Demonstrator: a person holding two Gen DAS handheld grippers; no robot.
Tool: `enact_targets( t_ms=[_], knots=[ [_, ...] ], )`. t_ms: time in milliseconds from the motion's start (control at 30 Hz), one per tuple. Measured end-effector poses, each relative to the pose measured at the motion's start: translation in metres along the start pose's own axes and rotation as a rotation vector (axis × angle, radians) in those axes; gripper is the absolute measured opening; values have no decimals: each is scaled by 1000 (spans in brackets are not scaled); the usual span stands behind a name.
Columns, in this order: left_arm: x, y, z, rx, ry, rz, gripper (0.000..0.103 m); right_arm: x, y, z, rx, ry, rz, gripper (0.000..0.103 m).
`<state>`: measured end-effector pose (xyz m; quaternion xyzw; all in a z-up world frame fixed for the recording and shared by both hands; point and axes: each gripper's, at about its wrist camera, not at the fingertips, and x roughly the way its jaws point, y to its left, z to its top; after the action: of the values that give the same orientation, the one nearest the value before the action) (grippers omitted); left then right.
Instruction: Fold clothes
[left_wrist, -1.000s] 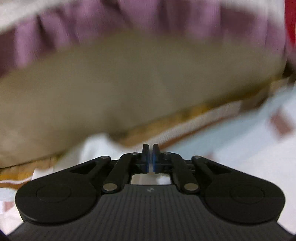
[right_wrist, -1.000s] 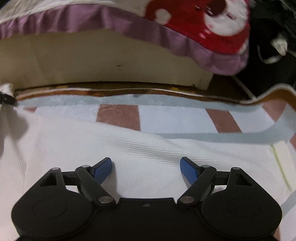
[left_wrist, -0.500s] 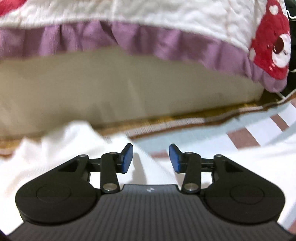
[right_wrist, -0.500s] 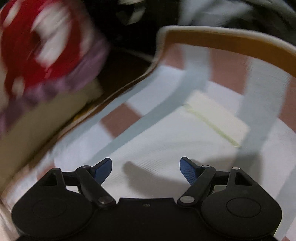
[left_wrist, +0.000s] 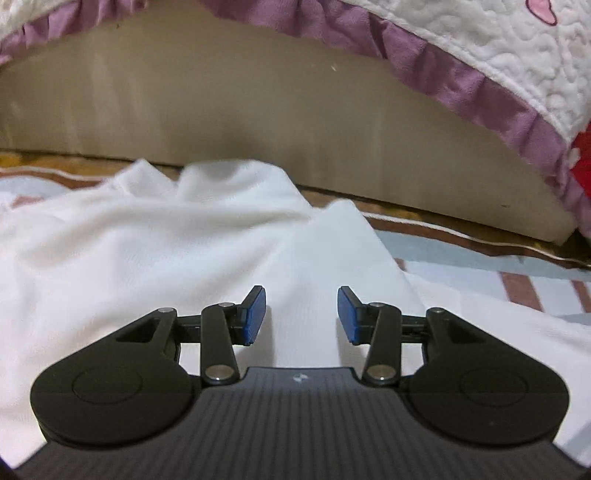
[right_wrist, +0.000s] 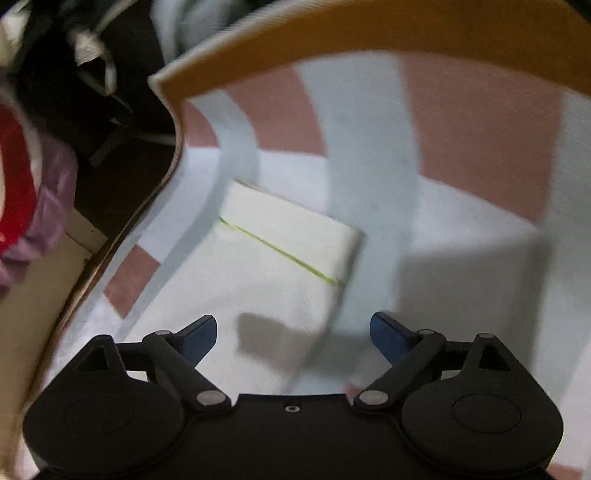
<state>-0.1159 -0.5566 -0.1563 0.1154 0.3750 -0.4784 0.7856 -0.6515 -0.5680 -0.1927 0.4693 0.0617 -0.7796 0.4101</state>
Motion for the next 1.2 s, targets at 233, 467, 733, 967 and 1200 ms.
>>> enact_targets(
  t_ms=[233, 467, 733, 967, 1200],
  knots=[
    [-7, -25, -10, 109, -72, -202, 42, -34, 31, 5, -158, -272, 106, 6],
    [16, -60, -13, 208, 45, -276, 52, -75, 15, 35, -105, -381, 121, 6],
    [30, -91, -18, 280, 120, -103, 52, -67, 14, 27, -73, -350, 95, 6],
    [-38, -10, -47, 37, 189, 2, 53, -68, 32, 18, -148, -344, 71, 6],
    [-98, 42, -94, 133, 216, 75, 53, -69, 60, 4, -198, -275, 249, 7]
  ],
)
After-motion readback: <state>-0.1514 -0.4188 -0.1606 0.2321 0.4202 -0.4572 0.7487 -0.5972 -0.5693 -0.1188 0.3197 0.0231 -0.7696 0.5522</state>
